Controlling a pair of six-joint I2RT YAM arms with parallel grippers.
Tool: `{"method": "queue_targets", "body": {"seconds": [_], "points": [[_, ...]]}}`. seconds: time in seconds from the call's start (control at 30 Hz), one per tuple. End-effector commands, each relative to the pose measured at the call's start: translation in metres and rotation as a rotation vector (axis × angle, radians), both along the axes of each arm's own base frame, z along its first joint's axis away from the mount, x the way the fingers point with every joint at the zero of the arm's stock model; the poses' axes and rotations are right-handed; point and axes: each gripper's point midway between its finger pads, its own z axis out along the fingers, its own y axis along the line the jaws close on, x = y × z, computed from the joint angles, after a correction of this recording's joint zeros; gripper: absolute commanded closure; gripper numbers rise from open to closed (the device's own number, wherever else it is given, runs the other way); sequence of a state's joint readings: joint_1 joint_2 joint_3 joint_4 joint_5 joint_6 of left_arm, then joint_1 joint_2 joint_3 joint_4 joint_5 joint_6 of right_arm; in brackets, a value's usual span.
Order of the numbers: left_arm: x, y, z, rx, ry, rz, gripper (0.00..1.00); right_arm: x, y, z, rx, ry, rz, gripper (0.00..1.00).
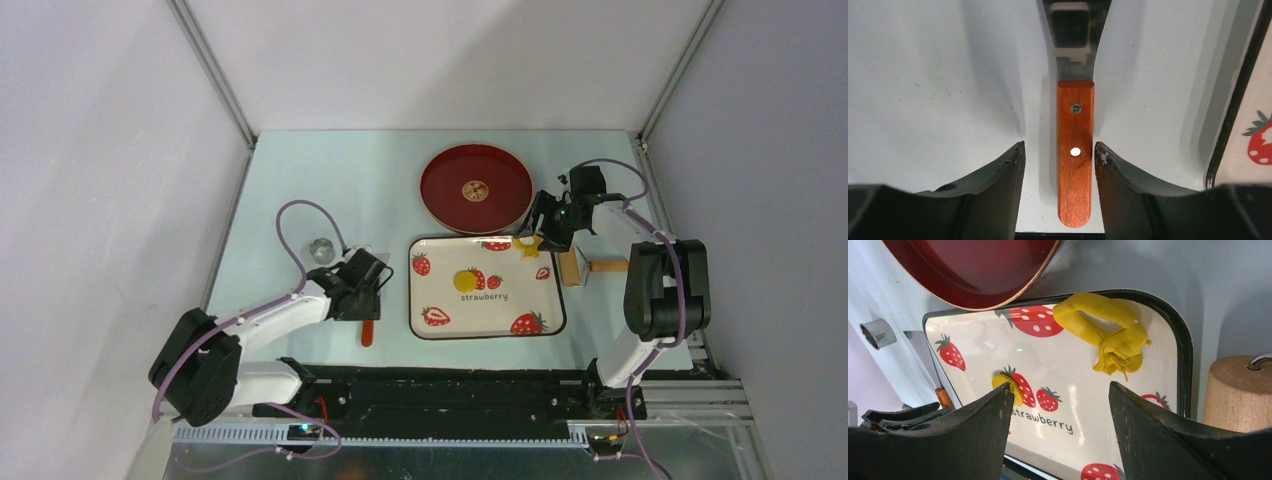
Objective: Roll out the dumpling wrappers from the dough
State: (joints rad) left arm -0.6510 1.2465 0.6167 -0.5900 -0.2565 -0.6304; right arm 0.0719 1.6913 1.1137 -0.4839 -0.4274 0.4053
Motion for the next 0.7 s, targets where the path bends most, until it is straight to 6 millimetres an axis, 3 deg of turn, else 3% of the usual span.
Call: {"method": "queue_targets", "body": {"seconds": [0.0,0.13,0.27,0.33,0.37,0.43,0.67], "points": [[-0.001,-0.003,-0.005,0.037,0.006,0.000,0.44,0.006,0.000,0.019,0.001,-0.089,0.020,0.26],[0.003,-0.003,-0.013,0.075,0.013,0.004,0.48,0.001,-0.001,0.020,0.002,-0.095,0.024,0.23],[0.003,-0.002,-0.022,0.107,0.043,0.004,0.61,-0.007,-0.003,0.022,0.020,-0.106,0.019,0.22],[0.001,0.000,-0.026,0.114,0.056,0.001,0.75,-0.010,-0.004,0.023,0.026,-0.111,0.017,0.22],[0.000,0.000,-0.027,0.113,0.057,0.000,0.92,-0.012,-0.004,0.022,0.032,-0.106,0.019,0.22],[0.000,-0.001,-0.025,0.105,0.051,0.002,0.99,-0.015,-0.005,0.022,0.039,-0.106,0.017,0.22],[0.008,-0.005,-0.001,0.029,-0.042,0.045,1.00,-0.024,-0.004,0.015,0.059,-0.105,0.024,0.21]]}}
